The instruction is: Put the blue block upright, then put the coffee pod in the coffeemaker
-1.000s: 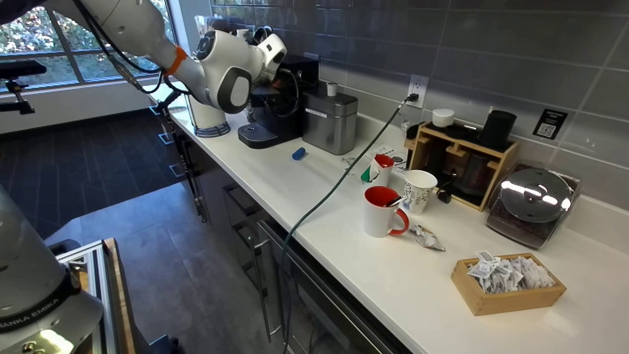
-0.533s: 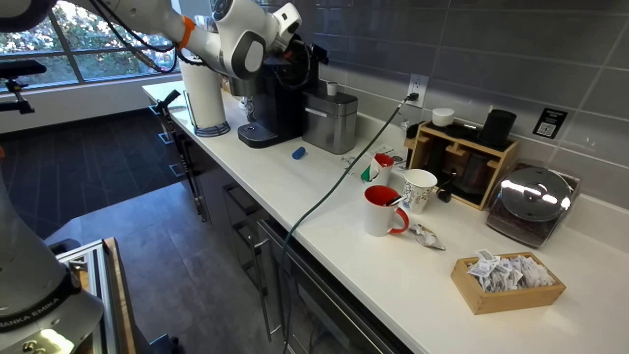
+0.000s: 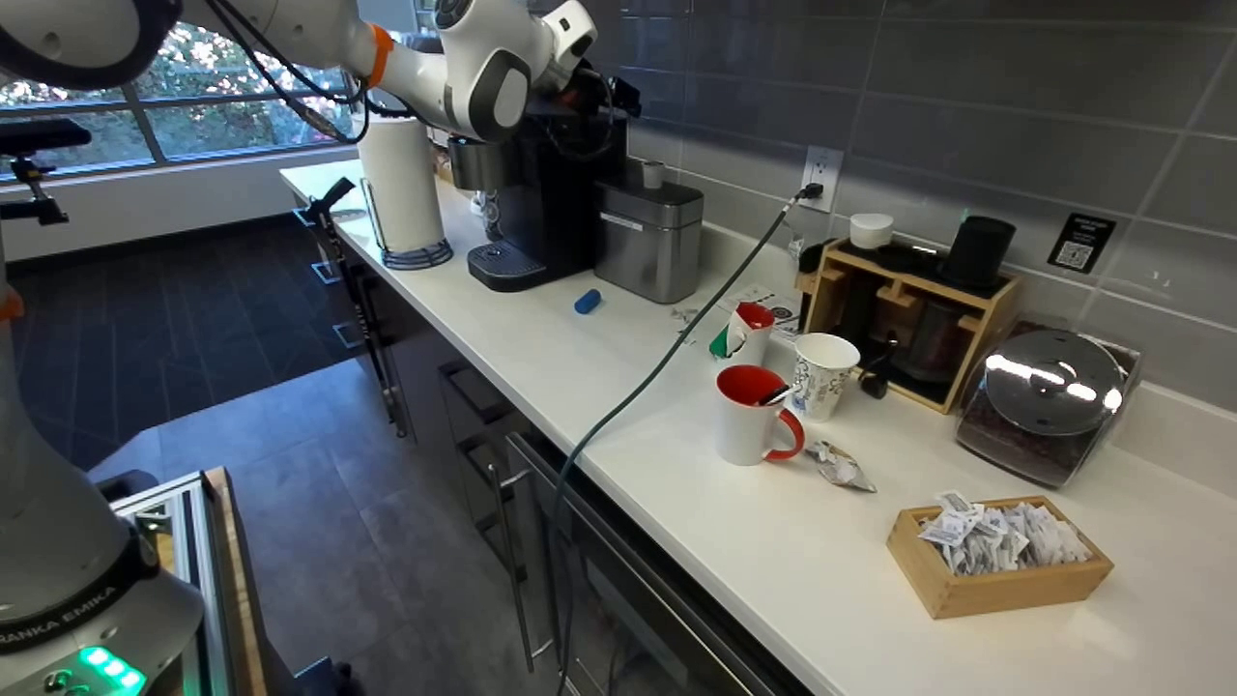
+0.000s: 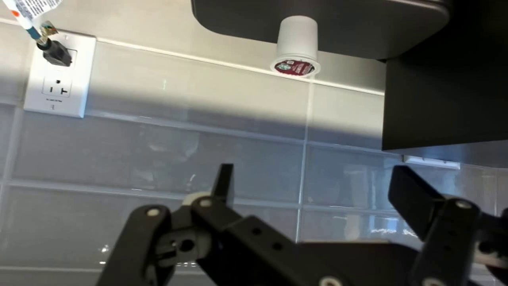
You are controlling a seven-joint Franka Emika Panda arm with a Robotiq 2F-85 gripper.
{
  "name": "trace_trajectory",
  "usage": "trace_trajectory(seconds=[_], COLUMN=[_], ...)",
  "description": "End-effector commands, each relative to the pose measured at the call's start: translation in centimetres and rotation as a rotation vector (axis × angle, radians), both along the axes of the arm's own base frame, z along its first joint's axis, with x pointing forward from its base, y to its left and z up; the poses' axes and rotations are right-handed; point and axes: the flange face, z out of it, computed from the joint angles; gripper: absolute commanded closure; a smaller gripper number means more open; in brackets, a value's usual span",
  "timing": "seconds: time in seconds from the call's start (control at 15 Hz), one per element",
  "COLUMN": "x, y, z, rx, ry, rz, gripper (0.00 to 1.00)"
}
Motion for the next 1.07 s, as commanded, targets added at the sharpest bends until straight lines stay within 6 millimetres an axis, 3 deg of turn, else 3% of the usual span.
trace_trajectory(seconds=[0.0, 0.07, 0.2, 0.67, 1.0], x=[1.7, 2.7, 3.7, 7.0, 9.0], y=[-1.2, -2.3, -2.6, 0.9, -0.9], z=[0.2, 0.2, -0.2, -1.2, -1.6], rx=[-0.004, -0.051, -0.092, -0.077, 0.051], ry=[-0.027, -0.012, 0.003, 0.053, 0.149], rz=[-0.049, -0.077, -0.073, 0.128, 0.219], gripper=[0.00, 0.00, 0.00, 0.00, 0.00])
